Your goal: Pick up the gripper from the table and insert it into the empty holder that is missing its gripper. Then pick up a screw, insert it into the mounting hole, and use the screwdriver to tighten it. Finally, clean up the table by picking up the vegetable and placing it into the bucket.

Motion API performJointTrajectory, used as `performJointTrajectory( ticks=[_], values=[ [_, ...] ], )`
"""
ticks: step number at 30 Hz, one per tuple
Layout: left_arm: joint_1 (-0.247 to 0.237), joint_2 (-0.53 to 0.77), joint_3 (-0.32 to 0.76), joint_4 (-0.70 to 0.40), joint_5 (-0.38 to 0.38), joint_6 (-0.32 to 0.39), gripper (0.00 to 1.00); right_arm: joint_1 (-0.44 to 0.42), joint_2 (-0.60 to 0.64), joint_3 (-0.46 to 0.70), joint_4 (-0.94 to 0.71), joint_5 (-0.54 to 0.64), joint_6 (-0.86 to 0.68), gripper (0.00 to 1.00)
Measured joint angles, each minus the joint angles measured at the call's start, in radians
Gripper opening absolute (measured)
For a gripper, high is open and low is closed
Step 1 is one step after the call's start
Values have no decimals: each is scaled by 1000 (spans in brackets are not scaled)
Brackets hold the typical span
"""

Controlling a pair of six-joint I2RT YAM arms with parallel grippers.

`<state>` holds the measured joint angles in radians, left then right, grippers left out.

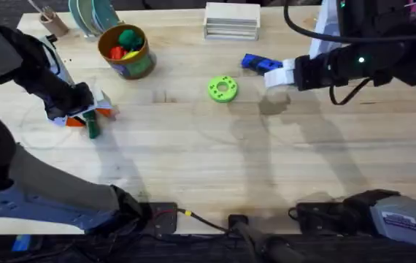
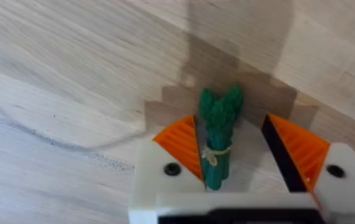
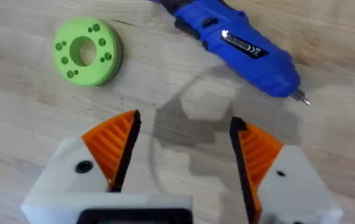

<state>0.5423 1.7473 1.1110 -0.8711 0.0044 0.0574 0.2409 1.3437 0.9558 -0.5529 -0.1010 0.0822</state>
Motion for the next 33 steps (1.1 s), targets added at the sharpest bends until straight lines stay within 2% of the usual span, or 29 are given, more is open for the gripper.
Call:
performJointTrajectory(
  ticks=[2,5,10,11,15,19,23,28,33],
  values=[
    [0,0,0,0,3,-6,611,0,0,0,0,0,0,915],
    [-1,0,0,0,8,-11,457,0,0,1,0,0,0,915],
    [-1,-3,0,0,17,-18,45,0,0,2,0,0,0,915],
    [-1,-5,0,1,18,-21,21,0,0,2,0,0,0,915],
    [-1,-5,1,-3,21,-28,20,0,0,3,0,0,0,915],
    [-1,0,34,-81,24,-32,19,0,0,3,1,0,0,915],
    [-4,11,157,-189,31,-34,18,0,0,3,12,8,0,915],
    [-34,12,379,-290,44,-34,18,0,0,3,29,11,0,915],
    [-106,12,543,-274,151,-17,16,0,0,4,29,12,0,915]
  ],
)
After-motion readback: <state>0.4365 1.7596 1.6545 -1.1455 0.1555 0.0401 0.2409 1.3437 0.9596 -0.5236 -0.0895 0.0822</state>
